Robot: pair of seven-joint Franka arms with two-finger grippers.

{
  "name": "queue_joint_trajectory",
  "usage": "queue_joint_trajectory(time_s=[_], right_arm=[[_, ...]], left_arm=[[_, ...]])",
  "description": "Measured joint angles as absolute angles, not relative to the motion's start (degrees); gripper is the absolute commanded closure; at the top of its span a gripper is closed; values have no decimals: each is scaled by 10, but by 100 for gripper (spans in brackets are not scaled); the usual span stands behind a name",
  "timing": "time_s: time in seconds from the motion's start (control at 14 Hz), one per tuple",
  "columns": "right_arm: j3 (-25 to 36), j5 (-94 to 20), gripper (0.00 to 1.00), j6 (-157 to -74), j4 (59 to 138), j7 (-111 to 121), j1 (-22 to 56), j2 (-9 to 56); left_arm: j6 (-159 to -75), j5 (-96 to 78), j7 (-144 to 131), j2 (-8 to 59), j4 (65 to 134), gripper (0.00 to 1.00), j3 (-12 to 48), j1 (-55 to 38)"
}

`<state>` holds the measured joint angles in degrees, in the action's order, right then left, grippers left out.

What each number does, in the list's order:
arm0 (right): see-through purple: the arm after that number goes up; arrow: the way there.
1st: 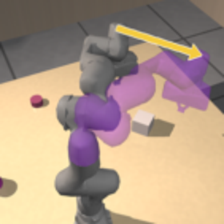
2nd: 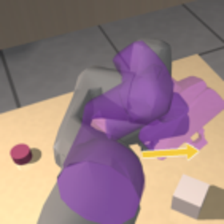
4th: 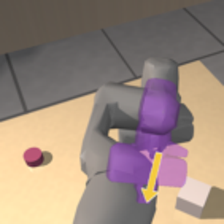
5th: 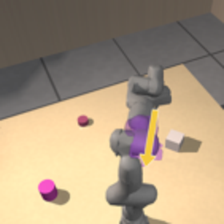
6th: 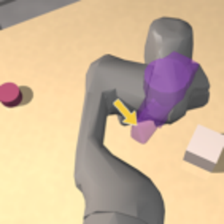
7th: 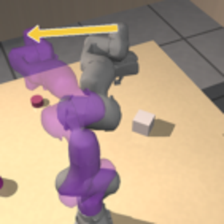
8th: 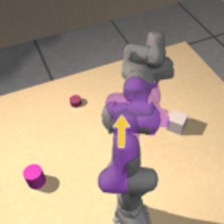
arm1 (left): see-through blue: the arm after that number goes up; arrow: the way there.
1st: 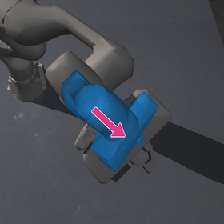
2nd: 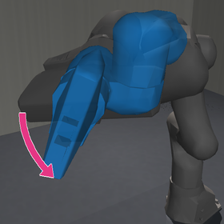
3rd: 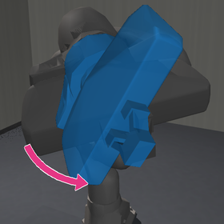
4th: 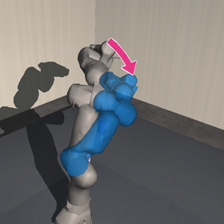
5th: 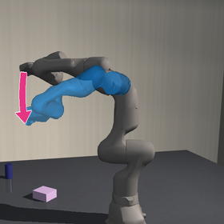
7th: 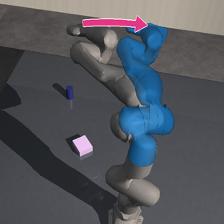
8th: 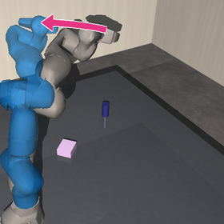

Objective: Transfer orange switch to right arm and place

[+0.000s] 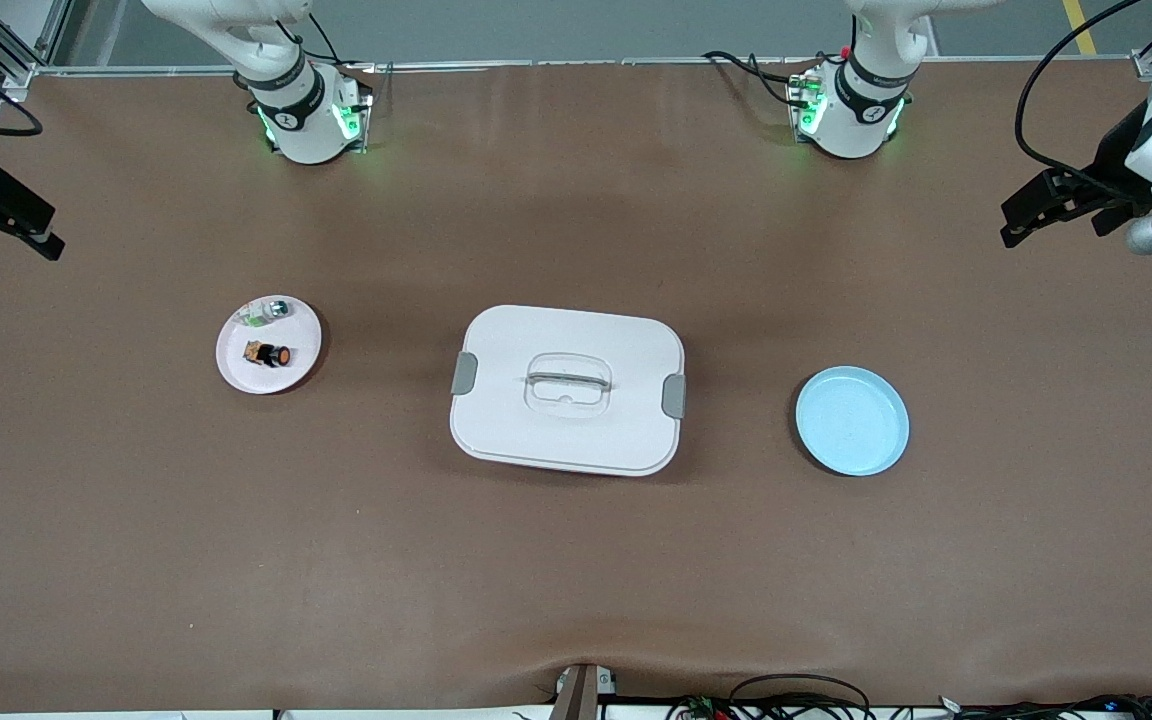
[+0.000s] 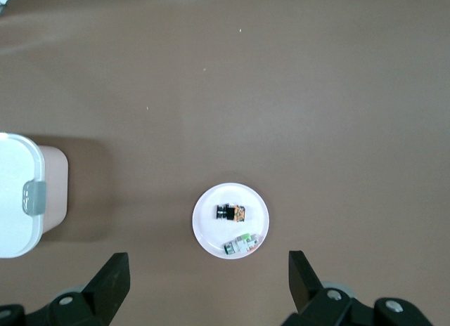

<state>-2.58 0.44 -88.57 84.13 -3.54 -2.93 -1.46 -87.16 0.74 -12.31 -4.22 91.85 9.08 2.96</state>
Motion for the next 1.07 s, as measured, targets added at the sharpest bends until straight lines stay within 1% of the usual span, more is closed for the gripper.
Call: queue_joint_trajectory(time_s=[0.21, 0.43, 1.07], right_arm=[[-37, 0, 0, -885, 830, -64, -37, 2], [-56, 0, 0, -884, 829, -84, -40, 4], [-57, 0, 0, -881, 828, -71, -55, 5]], left_arm=[[-872, 7, -123, -42, 919, 0, 91, 30], [-872, 7, -123, -42, 919, 0, 91, 29], [-872, 7, -123, -42, 919, 0, 93, 28]])
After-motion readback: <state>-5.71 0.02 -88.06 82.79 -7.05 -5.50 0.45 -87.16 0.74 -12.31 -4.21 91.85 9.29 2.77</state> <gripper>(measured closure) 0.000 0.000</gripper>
